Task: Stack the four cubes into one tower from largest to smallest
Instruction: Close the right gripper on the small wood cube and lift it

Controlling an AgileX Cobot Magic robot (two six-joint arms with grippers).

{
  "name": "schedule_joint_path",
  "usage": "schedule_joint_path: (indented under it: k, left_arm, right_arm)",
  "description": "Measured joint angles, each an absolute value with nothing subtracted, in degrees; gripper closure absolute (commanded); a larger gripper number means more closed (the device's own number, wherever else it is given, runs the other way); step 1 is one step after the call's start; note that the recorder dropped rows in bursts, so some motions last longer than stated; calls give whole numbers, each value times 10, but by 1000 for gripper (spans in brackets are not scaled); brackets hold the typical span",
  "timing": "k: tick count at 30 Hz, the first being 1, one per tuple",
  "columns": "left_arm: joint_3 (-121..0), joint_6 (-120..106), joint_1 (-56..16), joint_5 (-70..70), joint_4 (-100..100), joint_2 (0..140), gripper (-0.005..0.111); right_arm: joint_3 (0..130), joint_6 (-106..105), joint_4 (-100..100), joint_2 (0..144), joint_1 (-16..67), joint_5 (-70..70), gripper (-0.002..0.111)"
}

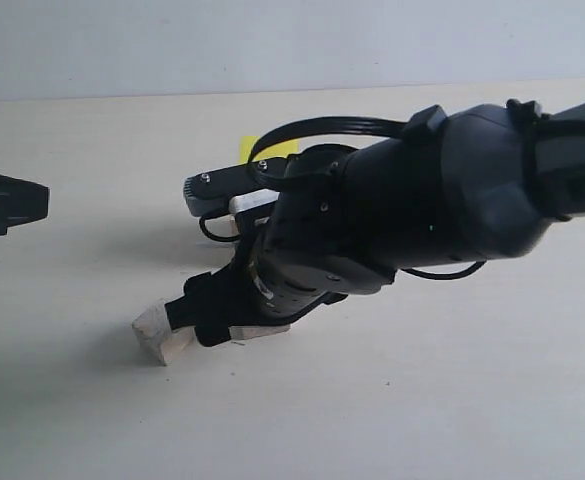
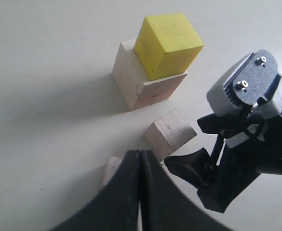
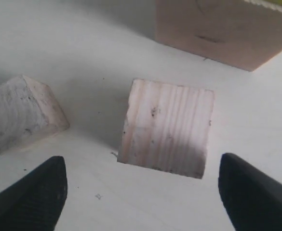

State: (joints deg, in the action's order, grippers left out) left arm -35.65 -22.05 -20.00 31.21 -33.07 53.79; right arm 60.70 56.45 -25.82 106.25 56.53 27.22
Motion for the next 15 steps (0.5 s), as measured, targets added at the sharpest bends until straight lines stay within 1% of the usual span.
schedule_joint_path:
  k: [15]
  left_arm:
    - [-356, -220, -200, 313, -331, 538, 107]
  right_arm:
    - [607, 595, -276, 1077, 552, 256, 27]
